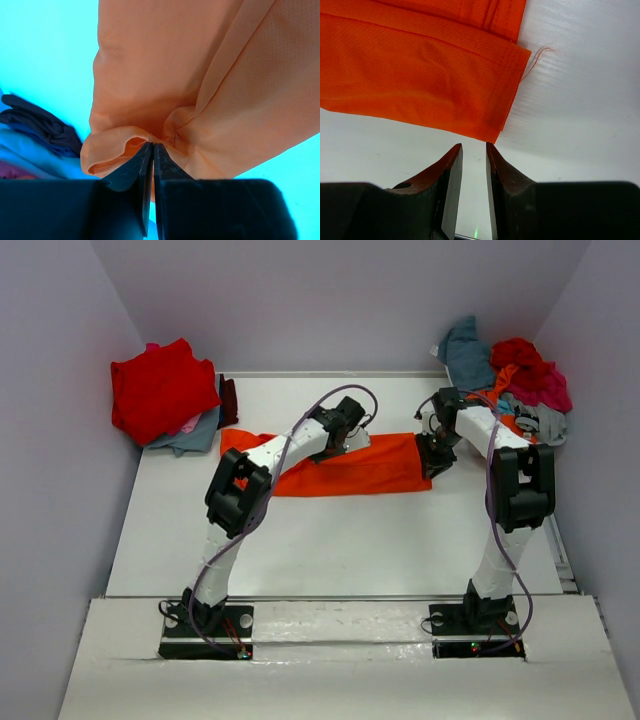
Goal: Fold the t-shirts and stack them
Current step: Fold the tshirt
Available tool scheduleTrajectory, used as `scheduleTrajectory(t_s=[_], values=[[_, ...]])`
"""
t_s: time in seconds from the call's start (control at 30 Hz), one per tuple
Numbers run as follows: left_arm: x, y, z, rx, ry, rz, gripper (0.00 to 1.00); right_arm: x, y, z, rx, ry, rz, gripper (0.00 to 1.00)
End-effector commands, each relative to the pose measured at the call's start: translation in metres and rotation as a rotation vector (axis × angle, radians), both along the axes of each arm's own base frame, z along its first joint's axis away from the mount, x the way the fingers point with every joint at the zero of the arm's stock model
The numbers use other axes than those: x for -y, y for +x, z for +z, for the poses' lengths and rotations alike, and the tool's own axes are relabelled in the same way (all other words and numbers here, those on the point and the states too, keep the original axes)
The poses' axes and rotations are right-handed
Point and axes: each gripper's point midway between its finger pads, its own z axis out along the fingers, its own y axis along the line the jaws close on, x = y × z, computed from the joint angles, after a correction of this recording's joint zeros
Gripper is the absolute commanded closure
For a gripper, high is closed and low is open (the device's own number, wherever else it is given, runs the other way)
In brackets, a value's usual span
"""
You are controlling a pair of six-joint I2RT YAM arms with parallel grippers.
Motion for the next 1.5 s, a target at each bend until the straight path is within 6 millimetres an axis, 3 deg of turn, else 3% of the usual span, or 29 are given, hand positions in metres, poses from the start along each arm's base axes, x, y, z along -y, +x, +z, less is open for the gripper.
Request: scheduleTrajectory(t_s=[0.0,0.1,0.17,0.27,0.37,0.5,0.63,0.83,0.9,1.03,1.27,1.47], values=[[0.005,0.011,0.006,0.05,0.012,-0.008,0.82,-0.002,0.004,0.015,0.059,-0.001,0.006,0.69],[0.006,0.013,0.003,0.052,0.014,-0.002,0.75,-0.002,0.004,0.013,0.054,-0.002,0.006,0.69],[0.006,0.013,-0.002,0.048,0.015,0.017,0.54,-0.002,0.003,0.013,0.054,0.0,0.006,0.69],[0.006,0.012,-0.007,0.044,0.01,0.041,0.34,-0.002,0.003,0.013,0.054,0.001,0.006,0.69],[0.005,0.012,-0.01,0.054,0.005,0.069,0.23,-0.002,0.003,0.014,0.054,0.001,0.006,0.69],[0.005,0.015,-0.003,0.079,-0.065,0.134,0.2,-0.002,0.003,0.014,0.056,0.003,0.008,0.69],[0.001,0.022,0.028,0.119,-0.19,0.204,0.19,-0.002,0.003,0.015,0.059,0.003,0.01,0.69],[-0.032,0.028,0.05,0.125,-0.265,0.311,0.19,-0.005,0.012,0.026,0.095,0.016,0.005,0.69],[-0.047,0.032,0.069,0.165,-0.308,0.347,0.19,-0.007,0.02,0.033,0.118,0.025,0.005,0.69],[-0.064,0.035,0.086,0.195,-0.335,0.382,0.19,-0.009,0.031,0.039,0.132,0.032,0.001,0.69],[-0.089,0.023,0.09,0.162,-0.356,0.45,0.19,-0.023,0.053,0.044,0.145,0.074,0.005,0.68],[-0.116,-0.002,0.072,0.068,-0.331,0.503,0.2,-0.044,0.069,0.049,0.151,0.105,0.037,0.68]])
